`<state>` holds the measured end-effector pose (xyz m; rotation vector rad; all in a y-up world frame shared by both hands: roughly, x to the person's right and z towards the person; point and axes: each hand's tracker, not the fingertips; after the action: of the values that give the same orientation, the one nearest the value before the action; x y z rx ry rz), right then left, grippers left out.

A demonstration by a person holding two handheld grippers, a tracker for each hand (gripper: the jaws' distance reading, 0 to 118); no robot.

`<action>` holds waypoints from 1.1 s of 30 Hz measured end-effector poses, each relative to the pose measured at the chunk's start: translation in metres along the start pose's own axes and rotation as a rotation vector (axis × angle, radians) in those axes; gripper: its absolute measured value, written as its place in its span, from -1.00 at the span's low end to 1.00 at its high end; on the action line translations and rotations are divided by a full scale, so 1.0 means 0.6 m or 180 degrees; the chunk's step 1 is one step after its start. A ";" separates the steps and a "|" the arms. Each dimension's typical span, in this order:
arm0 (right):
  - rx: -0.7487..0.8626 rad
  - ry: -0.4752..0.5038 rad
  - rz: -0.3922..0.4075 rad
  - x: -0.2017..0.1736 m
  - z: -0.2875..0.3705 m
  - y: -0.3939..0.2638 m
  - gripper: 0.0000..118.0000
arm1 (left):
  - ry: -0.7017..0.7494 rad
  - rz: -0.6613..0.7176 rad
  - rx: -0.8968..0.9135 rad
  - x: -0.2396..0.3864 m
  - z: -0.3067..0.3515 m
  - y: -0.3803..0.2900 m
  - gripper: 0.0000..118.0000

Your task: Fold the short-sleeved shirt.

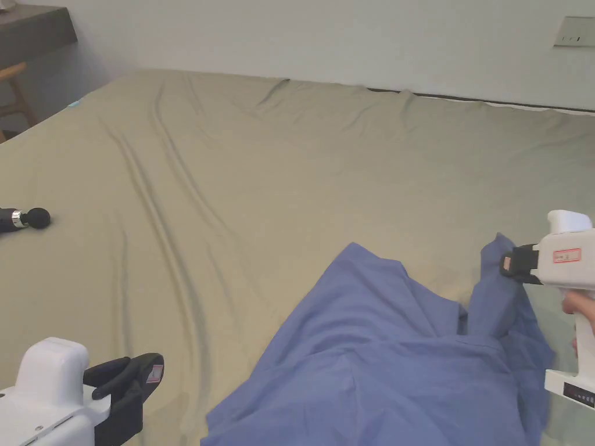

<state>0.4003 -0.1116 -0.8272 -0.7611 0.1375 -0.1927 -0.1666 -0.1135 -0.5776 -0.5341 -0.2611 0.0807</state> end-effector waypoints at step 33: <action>-0.0053 0.0132 0.0030 -0.019 0.070 -0.068 -0.94 | -0.0364 -0.1051 -0.1287 0.059 -0.113 -0.105 -0.88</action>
<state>0.3920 -0.1100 -0.7682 -0.7732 0.1820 -0.1987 -0.1138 -0.1959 -0.5933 -0.8817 -0.4789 -0.2684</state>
